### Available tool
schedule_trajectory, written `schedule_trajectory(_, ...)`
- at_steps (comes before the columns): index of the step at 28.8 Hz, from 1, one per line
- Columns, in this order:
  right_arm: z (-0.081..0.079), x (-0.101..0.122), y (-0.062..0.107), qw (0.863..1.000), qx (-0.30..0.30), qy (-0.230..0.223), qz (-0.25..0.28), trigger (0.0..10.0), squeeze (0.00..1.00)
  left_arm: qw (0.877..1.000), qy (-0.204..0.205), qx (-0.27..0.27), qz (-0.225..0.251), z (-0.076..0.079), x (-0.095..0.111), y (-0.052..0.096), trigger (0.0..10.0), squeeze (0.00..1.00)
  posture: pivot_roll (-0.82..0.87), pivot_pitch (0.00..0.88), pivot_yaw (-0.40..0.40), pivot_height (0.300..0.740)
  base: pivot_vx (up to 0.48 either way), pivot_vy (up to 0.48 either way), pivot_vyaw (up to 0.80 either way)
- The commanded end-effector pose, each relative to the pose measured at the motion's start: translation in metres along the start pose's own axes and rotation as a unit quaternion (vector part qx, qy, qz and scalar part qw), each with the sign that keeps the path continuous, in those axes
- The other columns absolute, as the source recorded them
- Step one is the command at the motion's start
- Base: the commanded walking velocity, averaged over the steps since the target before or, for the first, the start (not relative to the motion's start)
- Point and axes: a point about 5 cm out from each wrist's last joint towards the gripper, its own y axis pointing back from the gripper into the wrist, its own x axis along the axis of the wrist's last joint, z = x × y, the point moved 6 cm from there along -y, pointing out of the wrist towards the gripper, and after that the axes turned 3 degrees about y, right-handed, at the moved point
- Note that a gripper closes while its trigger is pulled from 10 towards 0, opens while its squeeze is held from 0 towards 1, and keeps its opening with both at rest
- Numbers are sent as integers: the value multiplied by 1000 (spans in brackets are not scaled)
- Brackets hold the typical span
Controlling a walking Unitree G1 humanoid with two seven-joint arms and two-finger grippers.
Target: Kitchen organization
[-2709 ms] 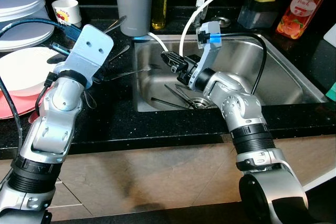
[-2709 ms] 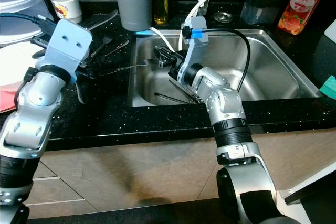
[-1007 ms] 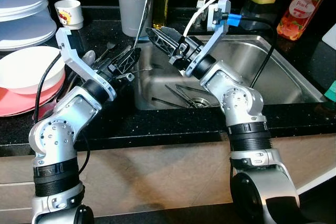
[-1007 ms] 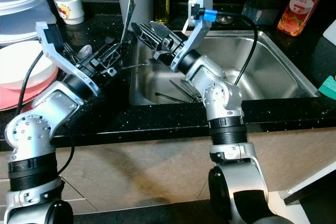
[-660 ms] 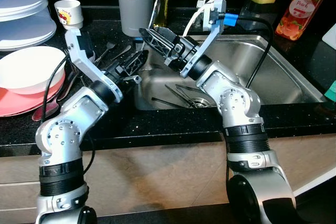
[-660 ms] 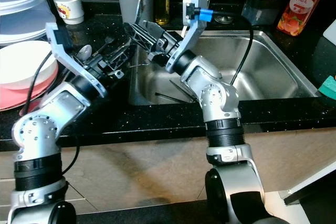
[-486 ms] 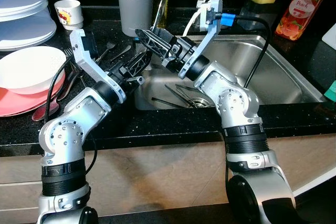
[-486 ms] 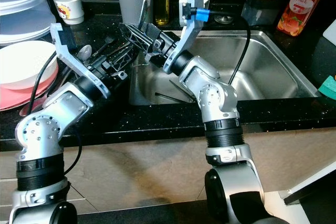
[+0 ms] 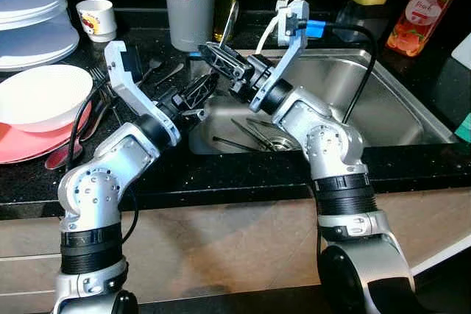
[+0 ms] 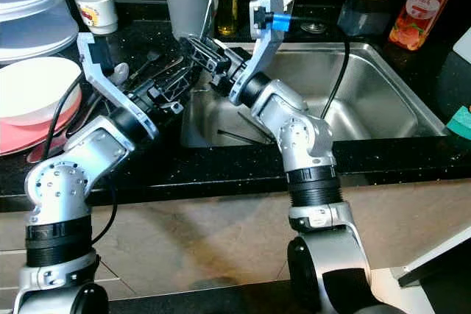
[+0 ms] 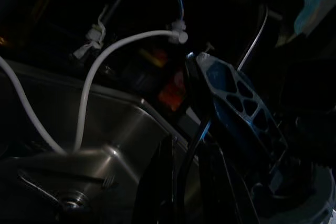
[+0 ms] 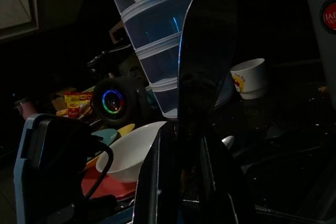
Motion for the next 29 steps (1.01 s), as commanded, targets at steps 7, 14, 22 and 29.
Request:
schedule_trajectory(7,9,4,4,1000,-20,13,2,0,0,1000,-1,2,-13,1,-6,1,0,0,-14,174,-22,740,0,0,0)
schedule_trajectory(14,18,10,6,999,-43,14,15,0,0,999,-9,47,-8,-16,-3,1,10000,1000,-14,174,-18,740,0,0,0)
schedule_trajectory(22,39,24,13,995,-90,33,31,0,0,994,-40,102,3,-35,5,7,10000,647,-14,174,-19,740,0,0,0)
schedule_trajectory(29,63,36,23,984,-158,65,52,0,0,991,-53,122,4,-44,9,13,10000,0,-15,174,-20,740,0,0,0)
